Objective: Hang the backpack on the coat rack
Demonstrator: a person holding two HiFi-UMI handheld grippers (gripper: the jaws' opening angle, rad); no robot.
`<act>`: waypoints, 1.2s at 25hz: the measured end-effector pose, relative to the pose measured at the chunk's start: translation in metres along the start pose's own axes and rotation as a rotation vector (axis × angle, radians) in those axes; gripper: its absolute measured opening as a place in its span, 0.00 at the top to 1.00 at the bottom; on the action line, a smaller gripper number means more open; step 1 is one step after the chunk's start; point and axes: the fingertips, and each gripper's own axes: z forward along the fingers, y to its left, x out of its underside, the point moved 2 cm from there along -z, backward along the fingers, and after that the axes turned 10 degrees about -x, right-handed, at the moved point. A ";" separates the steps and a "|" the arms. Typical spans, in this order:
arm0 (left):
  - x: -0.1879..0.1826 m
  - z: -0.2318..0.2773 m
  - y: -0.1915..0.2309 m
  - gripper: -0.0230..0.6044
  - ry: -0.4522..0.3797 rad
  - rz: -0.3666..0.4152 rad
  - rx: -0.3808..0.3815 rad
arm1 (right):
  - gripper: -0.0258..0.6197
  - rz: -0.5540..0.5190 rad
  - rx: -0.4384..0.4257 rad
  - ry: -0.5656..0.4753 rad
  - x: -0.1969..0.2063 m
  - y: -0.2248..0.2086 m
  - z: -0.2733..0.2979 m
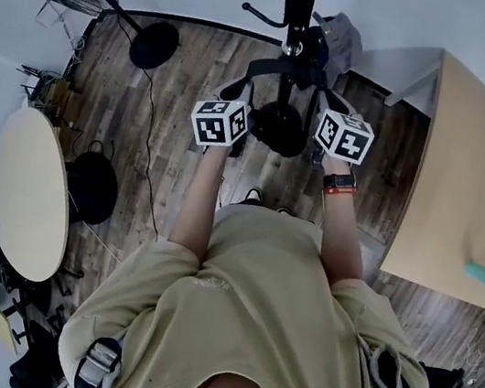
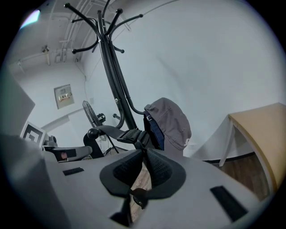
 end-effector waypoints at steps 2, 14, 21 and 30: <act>0.008 0.004 0.000 0.92 0.017 -0.001 -0.002 | 0.89 0.027 -0.017 0.007 0.008 -0.001 0.004; 0.047 0.017 -0.019 0.92 0.107 0.018 0.038 | 0.89 0.031 -0.079 0.103 0.042 0.014 0.024; 0.063 0.025 -0.037 0.92 0.127 0.052 0.073 | 0.94 0.046 -0.115 0.101 0.046 0.019 0.032; 0.073 0.033 -0.055 0.91 0.126 0.065 0.108 | 0.94 0.020 -0.114 0.097 0.043 0.015 0.030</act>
